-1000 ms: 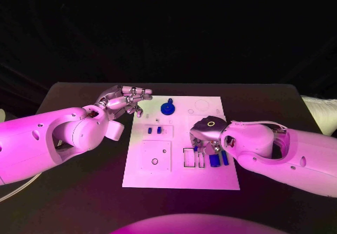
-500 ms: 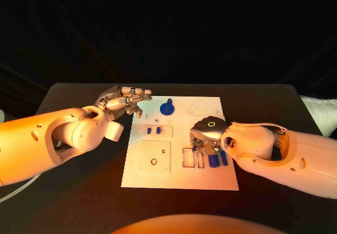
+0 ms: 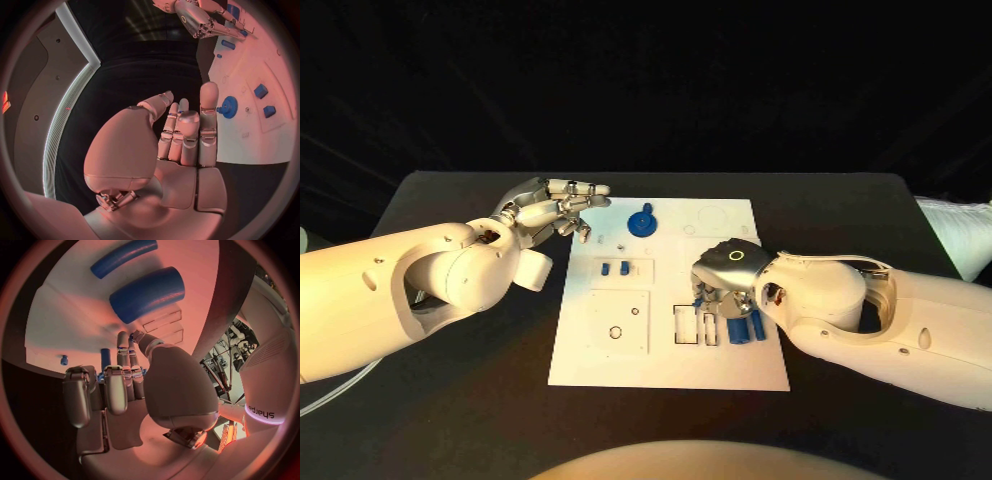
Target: Assemble the parts on the task board
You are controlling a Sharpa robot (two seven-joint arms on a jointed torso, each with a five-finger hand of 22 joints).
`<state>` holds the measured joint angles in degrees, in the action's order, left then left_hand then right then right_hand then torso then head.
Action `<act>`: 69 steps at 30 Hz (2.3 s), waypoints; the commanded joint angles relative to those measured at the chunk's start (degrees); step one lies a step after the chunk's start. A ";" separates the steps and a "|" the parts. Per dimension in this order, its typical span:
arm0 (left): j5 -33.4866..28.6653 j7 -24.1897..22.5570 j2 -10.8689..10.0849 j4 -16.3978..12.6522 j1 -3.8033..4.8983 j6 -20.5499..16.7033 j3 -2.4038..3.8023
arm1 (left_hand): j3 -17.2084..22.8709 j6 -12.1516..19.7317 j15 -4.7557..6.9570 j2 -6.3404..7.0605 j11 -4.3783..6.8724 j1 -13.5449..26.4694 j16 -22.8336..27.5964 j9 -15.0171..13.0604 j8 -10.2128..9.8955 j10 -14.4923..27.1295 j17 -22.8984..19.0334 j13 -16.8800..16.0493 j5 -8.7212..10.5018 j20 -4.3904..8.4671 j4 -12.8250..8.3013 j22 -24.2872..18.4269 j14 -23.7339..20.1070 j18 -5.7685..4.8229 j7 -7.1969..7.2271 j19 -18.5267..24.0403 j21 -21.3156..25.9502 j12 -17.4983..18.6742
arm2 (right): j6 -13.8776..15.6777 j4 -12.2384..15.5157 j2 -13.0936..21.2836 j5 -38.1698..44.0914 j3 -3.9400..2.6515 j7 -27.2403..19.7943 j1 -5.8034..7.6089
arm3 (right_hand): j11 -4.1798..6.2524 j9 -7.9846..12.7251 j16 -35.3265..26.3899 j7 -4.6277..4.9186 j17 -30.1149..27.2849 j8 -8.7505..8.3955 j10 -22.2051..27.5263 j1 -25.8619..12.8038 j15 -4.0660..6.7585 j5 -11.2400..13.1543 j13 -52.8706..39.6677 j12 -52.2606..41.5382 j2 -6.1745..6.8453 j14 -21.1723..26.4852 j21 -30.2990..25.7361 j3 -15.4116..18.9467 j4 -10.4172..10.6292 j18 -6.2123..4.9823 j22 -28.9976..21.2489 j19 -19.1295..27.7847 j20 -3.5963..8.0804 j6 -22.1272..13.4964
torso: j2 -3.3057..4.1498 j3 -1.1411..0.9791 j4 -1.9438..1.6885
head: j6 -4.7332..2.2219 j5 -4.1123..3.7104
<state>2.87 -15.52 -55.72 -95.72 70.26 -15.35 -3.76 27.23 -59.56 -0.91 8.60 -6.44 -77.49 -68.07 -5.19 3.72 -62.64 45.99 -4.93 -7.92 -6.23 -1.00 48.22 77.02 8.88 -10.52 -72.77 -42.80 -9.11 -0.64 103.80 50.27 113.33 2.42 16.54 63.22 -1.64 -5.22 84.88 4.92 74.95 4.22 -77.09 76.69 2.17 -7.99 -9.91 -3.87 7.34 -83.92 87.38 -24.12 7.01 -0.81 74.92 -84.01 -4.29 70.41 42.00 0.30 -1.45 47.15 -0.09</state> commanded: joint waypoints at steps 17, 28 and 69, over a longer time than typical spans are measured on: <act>-0.24 -0.10 0.07 -0.07 0.01 1.27 0.00 | -0.33 0.39 -0.29 -0.46 -0.06 -0.10 -0.15 0.11 0.42 0.35 -0.24 0.10 0.12 -0.49 -0.03 -0.28 -0.10 0.91 -0.15 0.20 0.47 -0.47 | 8.36 1.83 0.53 0.83 -0.05 2.47 -0.03 | 0.07 -0.01 -0.12 0.16 8.00 0.04 -0.48 -0.34 0.32 0.00 -0.05 -0.16 0.81 -4.62 -0.24 0.06 0.36 -0.24 11.50 -3.72 0.59 0.16 | -0.01 0.04 -0.05 | -0.15 -0.09; -0.24 -0.11 0.06 -0.05 0.01 1.33 0.00 | -0.33 0.39 -0.29 -0.46 -0.06 -0.10 -0.15 0.11 0.42 0.35 -0.24 0.10 0.12 -0.49 -0.03 -0.28 -0.10 0.91 -0.15 0.20 0.47 -0.47 | 10.13 3.31 0.87 0.49 -0.25 2.97 0.04 | 0.06 -0.01 -0.10 0.18 8.02 0.02 -0.49 -0.38 0.31 0.00 -0.05 -0.15 0.83 -4.62 -0.22 0.06 0.40 -0.23 11.52 -3.73 0.59 0.14 | -0.02 0.03 -0.04 | -0.41 -0.04; 0.41 -0.24 0.15 1.19 0.05 1.15 -0.01 | -0.64 -0.07 -0.26 -0.67 0.08 -0.43 -0.20 0.09 1.02 0.54 -0.52 0.06 0.02 -0.52 -0.26 -0.27 -0.26 0.93 0.11 0.17 0.51 -1.35 | 11.40 -12.85 -13.02 -2.35 -1.74 2.14 3.16 | 0.04 0.02 -0.02 0.25 8.13 -0.13 -0.36 -0.22 0.32 -0.13 -0.02 0.00 0.97 -4.65 -0.22 -0.09 0.36 -0.22 11.54 -3.75 0.62 -0.03 | 0.03 0.10 -0.11 | -2.16 1.00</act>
<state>2.87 -15.47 -55.67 -94.49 70.27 -14.94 -3.80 26.91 -59.36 -0.91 8.36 -6.43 -77.72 -68.07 -5.11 4.55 -62.23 45.54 -4.90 -7.92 -6.43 -1.32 48.01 77.01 8.87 -10.71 -72.56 -42.49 -10.15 11.48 91.69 37.69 111.52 0.70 19.31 66.33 -1.44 -5.12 84.88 5.01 74.91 3.72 -77.29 76.24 2.16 -7.95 -9.92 -3.86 7.80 -83.92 87.38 -24.12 7.28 -0.81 74.93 -84.01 -3.89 70.27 42.01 0.42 -1.54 45.10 0.85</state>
